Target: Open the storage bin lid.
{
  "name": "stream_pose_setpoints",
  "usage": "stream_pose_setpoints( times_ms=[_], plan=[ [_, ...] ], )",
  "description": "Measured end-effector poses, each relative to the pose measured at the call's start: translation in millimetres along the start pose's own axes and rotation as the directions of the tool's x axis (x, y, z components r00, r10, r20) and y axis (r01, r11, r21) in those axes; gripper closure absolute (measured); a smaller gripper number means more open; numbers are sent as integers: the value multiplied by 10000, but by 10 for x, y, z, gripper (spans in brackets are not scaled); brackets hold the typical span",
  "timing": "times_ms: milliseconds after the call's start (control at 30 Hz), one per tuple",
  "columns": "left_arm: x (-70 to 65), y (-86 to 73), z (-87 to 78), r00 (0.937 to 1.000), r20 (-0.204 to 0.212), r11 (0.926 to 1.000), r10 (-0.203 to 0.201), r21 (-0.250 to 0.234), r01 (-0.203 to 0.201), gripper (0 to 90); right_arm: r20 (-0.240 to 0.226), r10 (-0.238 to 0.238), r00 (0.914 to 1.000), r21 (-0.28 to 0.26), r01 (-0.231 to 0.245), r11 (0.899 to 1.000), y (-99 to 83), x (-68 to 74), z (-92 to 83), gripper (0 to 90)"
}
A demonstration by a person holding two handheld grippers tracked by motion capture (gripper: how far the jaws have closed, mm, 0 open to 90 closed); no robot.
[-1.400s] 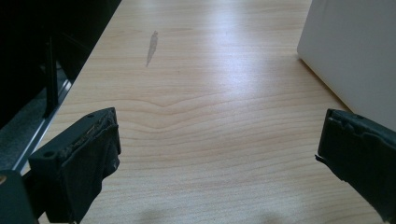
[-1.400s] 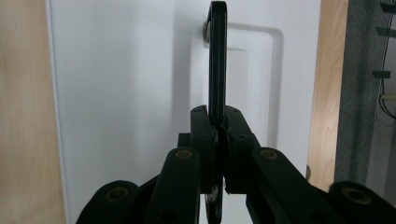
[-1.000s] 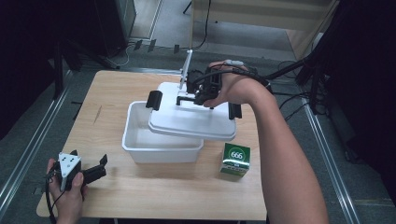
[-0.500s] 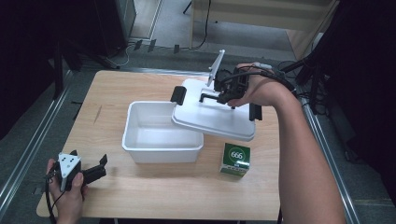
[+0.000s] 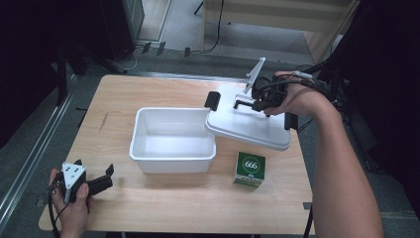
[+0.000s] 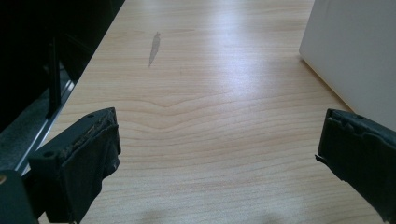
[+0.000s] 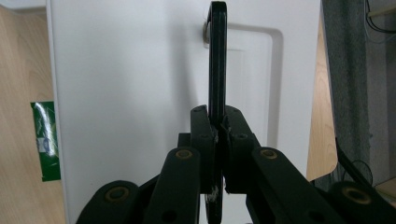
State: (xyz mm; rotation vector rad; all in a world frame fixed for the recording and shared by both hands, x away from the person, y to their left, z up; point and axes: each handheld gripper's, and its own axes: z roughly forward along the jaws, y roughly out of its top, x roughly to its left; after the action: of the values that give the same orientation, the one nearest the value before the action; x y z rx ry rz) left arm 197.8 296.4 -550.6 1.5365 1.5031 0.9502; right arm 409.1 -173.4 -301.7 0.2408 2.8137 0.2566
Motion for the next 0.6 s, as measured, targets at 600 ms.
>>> stream_pose_setpoints(
  times_ms=[600],
  plan=[
    [5, -3, -3, 10000, 6, 10000, -63, -55, 63, 0, 181, 545, 9984, 170, -548, 9984, -393, -161, 376, 854]
  ],
)
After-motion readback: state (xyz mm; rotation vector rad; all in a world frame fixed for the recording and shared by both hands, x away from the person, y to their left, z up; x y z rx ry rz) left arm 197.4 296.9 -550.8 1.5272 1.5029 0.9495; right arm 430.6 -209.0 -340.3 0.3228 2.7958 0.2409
